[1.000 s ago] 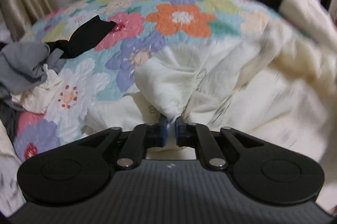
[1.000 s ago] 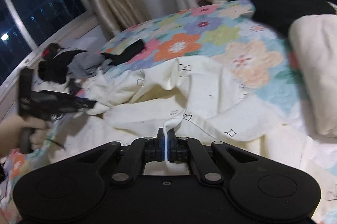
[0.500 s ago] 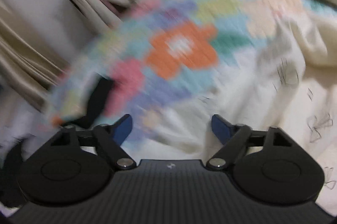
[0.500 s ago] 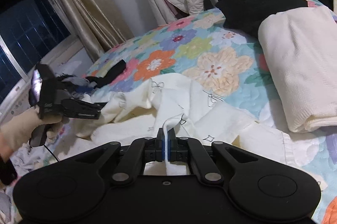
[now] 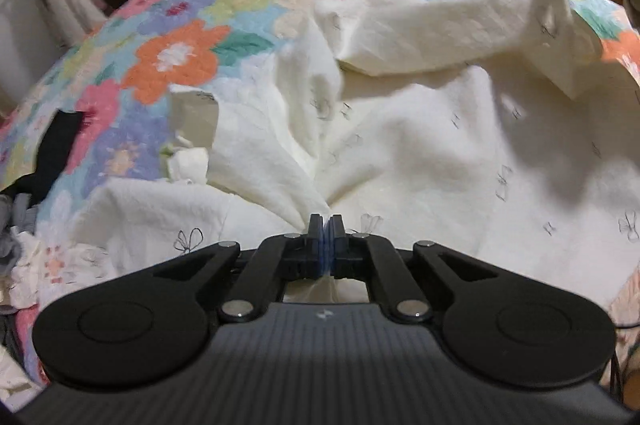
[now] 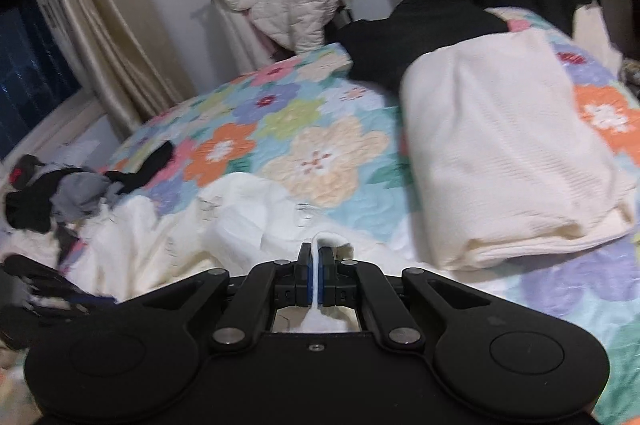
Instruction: Fold clothes
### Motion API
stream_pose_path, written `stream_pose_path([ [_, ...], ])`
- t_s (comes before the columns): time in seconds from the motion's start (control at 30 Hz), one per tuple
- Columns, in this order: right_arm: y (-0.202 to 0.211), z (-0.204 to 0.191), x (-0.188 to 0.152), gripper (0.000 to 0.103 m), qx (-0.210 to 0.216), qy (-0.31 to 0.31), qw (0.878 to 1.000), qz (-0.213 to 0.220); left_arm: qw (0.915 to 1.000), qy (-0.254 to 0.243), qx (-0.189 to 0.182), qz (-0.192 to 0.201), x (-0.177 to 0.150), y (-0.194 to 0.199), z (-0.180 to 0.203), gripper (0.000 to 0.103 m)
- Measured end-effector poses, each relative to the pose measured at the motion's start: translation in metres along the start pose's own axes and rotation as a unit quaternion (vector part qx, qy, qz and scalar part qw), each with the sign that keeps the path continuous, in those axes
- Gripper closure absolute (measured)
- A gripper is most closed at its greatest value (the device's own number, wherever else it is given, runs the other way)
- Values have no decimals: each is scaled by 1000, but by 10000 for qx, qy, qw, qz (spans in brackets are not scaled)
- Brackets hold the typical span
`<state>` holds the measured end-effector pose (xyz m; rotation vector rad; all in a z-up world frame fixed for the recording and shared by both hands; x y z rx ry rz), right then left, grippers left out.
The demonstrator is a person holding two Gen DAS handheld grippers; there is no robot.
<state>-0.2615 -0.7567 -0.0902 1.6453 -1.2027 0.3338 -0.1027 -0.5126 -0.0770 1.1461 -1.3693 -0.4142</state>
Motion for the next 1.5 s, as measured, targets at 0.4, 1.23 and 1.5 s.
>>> stream_pose_path([
  [0.4, 2, 10, 4, 101, 384, -376, 9981, 288, 9937, 171, 1098, -135, 15, -65, -47, 46],
  [1.23, 5, 104, 76, 70, -1548, -593, 9751, 1472, 9631, 317, 2476, 1008, 156, -158, -121, 23],
  [1.5, 0, 86, 66, 61, -723, -863, 9852, 1296, 9614, 400, 2706, 291, 130, -183, -149, 6],
])
Point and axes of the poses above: each gripper's, at about its wrist camera, not at the fingertips, and y roughly against the way its jaws point, z to its right, x to its top, the point moved 3 cm from there along -y, roughly the way its jaws point, and after that the axes turned 1 degree about -y, right-handed, at the moved point
